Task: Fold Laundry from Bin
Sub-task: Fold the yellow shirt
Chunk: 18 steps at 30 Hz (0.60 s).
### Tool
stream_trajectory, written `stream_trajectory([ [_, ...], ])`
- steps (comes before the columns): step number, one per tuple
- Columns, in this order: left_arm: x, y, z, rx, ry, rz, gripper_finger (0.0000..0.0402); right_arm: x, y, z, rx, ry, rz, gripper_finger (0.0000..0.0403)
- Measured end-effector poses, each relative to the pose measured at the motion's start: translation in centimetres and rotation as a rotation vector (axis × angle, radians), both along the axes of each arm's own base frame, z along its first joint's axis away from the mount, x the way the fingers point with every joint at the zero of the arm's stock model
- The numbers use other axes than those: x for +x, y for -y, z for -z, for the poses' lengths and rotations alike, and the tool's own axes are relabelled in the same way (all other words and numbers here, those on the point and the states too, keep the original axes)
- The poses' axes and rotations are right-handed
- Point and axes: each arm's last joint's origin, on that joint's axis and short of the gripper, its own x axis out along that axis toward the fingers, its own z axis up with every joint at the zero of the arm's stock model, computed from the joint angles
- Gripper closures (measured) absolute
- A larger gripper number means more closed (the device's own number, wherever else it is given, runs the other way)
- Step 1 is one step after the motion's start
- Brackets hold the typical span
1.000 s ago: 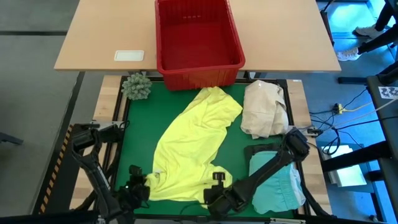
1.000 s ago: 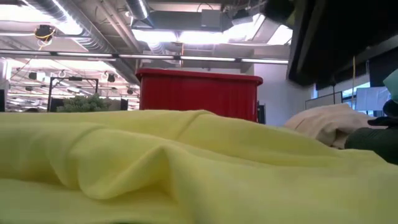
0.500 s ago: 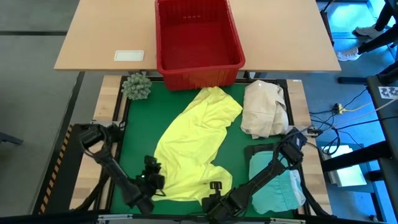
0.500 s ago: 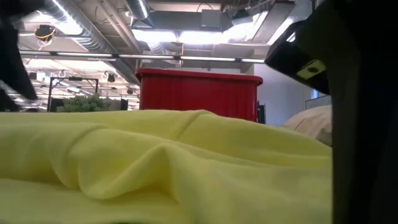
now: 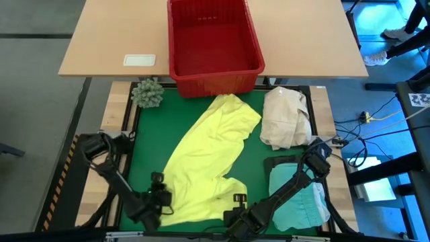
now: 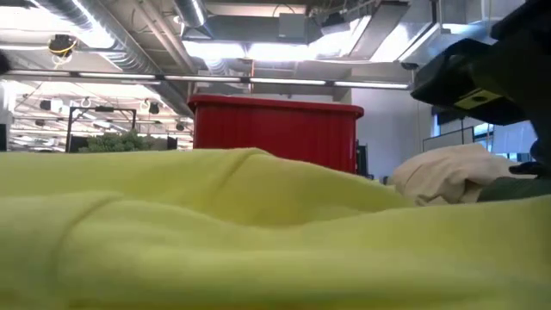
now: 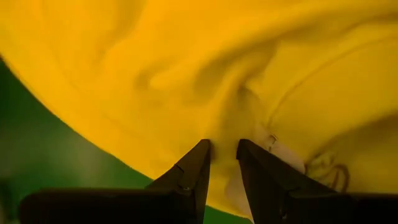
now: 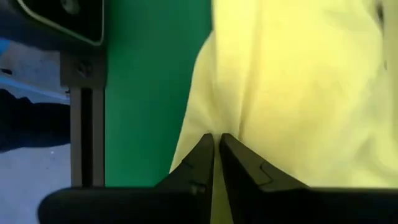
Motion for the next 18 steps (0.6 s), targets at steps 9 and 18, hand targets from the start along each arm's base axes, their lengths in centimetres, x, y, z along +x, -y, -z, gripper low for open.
stream_trajectory([
  [9, -3.1, 1.9, -3.6, -0.162, 0.159, -0.047, 0.0315, -0.3, -0.1, 0.2, 0.0, -0.022, 0.001, 0.0368],
  [18, -3.2, 2.7, -7.7, -0.204, 0.248, 0.023, 0.0315, -0.7, -0.2, -1.7, -0.054, 0.077, 0.03, 0.0368],
])
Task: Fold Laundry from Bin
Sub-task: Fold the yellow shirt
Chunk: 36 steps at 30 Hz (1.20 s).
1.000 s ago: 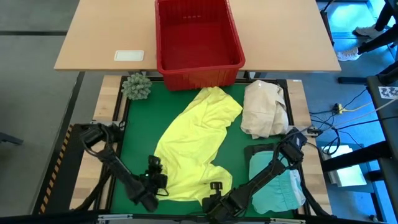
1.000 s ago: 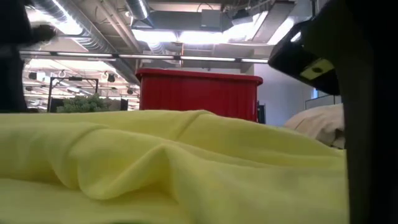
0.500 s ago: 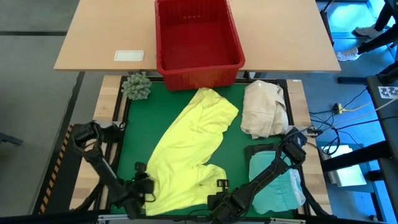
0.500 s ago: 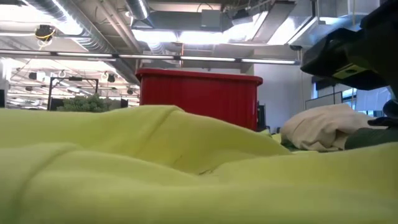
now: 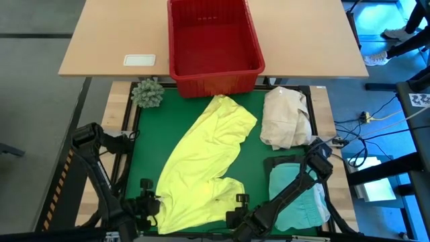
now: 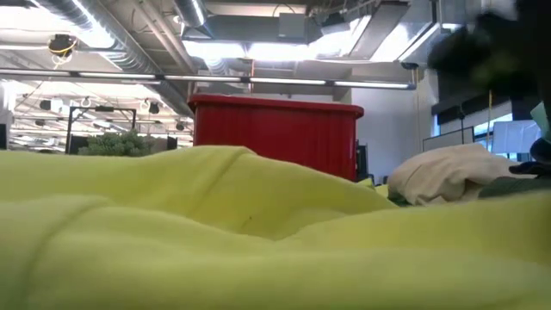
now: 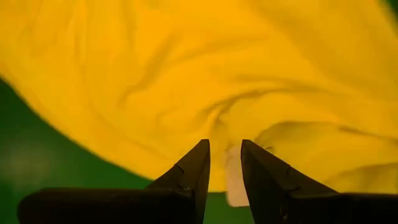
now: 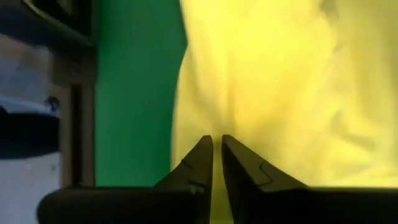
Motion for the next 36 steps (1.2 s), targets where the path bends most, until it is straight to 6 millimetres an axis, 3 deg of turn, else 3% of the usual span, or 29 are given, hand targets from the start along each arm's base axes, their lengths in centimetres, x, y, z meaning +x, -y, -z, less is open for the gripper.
stream_trajectory([
  [3, -0.1, 0.9, -1.0, -0.023, -0.021, 0.073, 0.0315, -0.2, -0.3, -1.6, 0.004, 0.063, -0.015, 0.0365],
  [6, -0.1, 1.7, -1.4, -0.079, -0.05, 0.136, 0.0315, -0.4, -0.8, -2.0, 0.012, 0.092, -0.033, 0.0345],
  [11, -0.4, 2.8, -1.5, -0.181, -0.096, 0.197, 0.0315, -0.3, -1.6, -1.5, 0.052, 0.121, -0.048, 0.0275],
  [19, -0.1, 4.1, -0.6, -0.293, -0.131, 0.231, 0.0313, -0.4, -1.3, -1.4, 0.018, 0.111, -0.042, 0.0165],
  [26, 0.2, 4.8, 1.5, -0.306, -0.241, 0.234, 0.0267, -0.6, -1.0, -1.3, -0.032, 0.096, -0.035, 0.016],
  [36, -0.8, 3.3, 1.9, -0.148, -0.426, 0.293, 0.0212, -0.6, -0.9, -1.3, -0.048, 0.113, -0.028, 0.017],
])
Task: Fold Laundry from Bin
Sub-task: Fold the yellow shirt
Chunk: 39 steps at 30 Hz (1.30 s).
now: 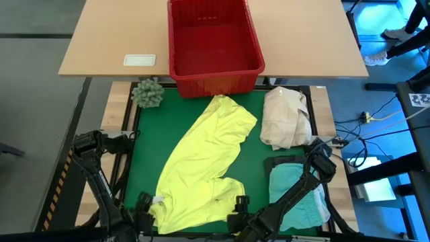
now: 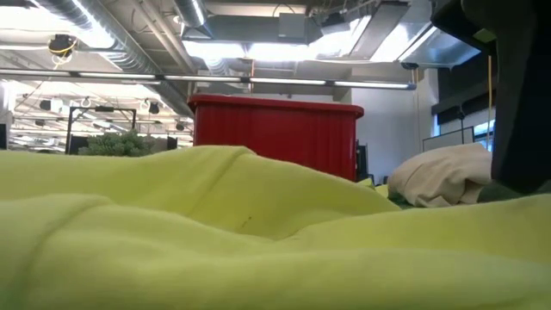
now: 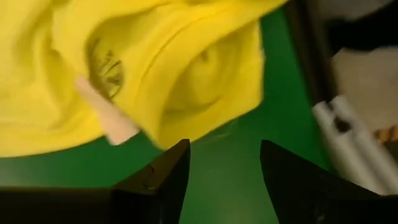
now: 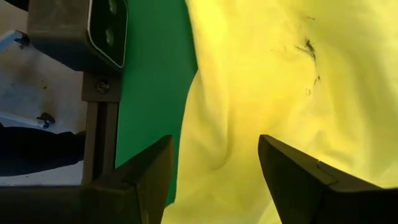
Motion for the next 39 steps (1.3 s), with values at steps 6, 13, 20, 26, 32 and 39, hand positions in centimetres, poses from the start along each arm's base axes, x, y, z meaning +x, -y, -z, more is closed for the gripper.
stream_trajectory([
  [6, -0.2, -1.1, -0.1, 0.169, 0.019, 0.205, 0.0211, 0.0, 0.0, 0.0, -0.01, 0.014, 0.007, 0.0171],
  [13, 0.1, -1.4, -0.1, 0.252, 0.051, 0.355, 0.0211, 0.1, 0.0, 0.0, -0.012, 0.018, 0.012, 0.0171],
  [20, 1.2, -1.2, 0.0, 0.241, 0.104, 0.442, 0.021, 0.1, 0.1, -0.1, -0.024, 0.032, 0.025, 0.0171],
  [26, 1.2, -1.0, 1.8, 0.277, -0.002, 0.534, 0.021, -0.2, -0.2, -0.1, -0.005, 0.022, 0.026, 0.0171],
  [32, 1.1, -0.9, 2.1, 0.294, -0.022, 0.6, 0.021, -0.2, -0.3, 0.0, 0.026, 0.004, 0.027, 0.0171],
  [39, 0.5, -1.6, 1.8, 0.334, -0.124, 0.616, 0.021, -0.2, -0.3, -0.1, 0.038, 0.001, 0.045, 0.0171],
])
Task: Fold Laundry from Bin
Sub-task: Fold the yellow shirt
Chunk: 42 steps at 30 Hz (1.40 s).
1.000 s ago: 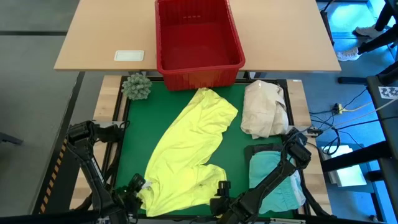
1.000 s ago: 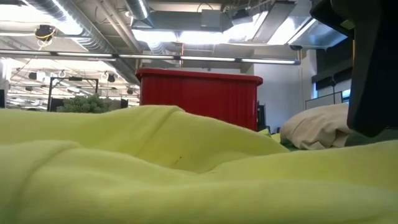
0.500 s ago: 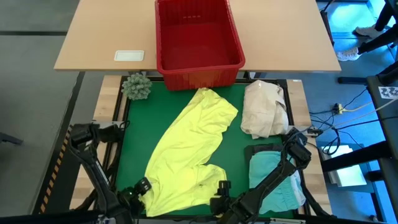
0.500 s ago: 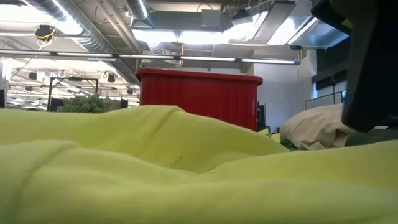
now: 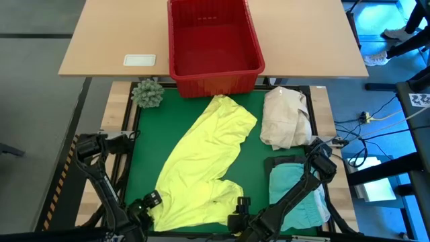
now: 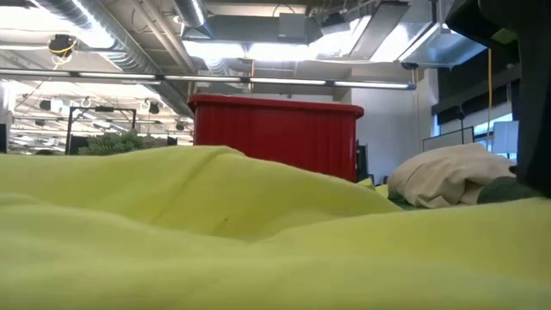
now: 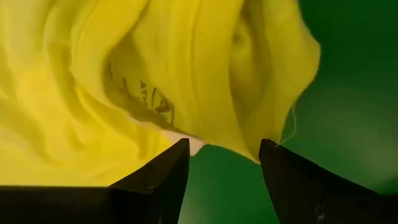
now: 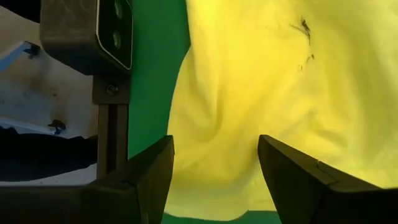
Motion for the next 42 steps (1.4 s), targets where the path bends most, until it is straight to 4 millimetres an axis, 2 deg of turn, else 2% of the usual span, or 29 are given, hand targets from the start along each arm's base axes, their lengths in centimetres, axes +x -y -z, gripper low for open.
stream_trajectory([
  [5, -0.5, 0.4, 0.1, -0.016, -0.012, 0.038, 0.021, 0.0, 0.0, 0.0, 0.007, 0.0, 0.013, 0.0171],
  [11, -0.8, 0.0, 0.0, 0.039, -0.018, 0.01, 0.021, 0.0, 0.0, 0.0, 0.004, -0.001, 0.01, 0.0171],
  [19, 0.3, 0.7, -1.9, 0.015, 0.079, -0.06, 0.0211, -0.3, 0.2, 0.1, -0.017, -0.054, -0.041, 0.0171],
  [23, 0.2, 0.9, -2.3, -0.015, 0.036, -0.066, 0.0211, -0.4, 0.3, 0.1, -0.025, -0.07, -0.047, 0.0171],
  [28, -1.4, 0.7, -1.3, 0.029, -0.017, -0.012, 0.0211, -0.4, 0.3, 0.1, -0.041, -0.059, -0.058, 0.0171],
  [33, -2.0, 0.2, 0.4, 0.04, -0.007, 0.004, 0.0211, -0.4, 0.3, 0.1, -0.051, -0.049, -0.059, 0.0171],
  [37, -1.8, 0.0, 1.6, 0.033, 0.077, 0.02, 0.0211, -0.3, 0.3, 0.1, -0.05, -0.048, -0.059, 0.0171],
  [42, -0.8, 0.0, 1.8, 0.029, 0.204, 0.022, 0.0211, 0.0, 0.0, -0.1, -0.015, -0.011, -0.059, 0.0171],
])
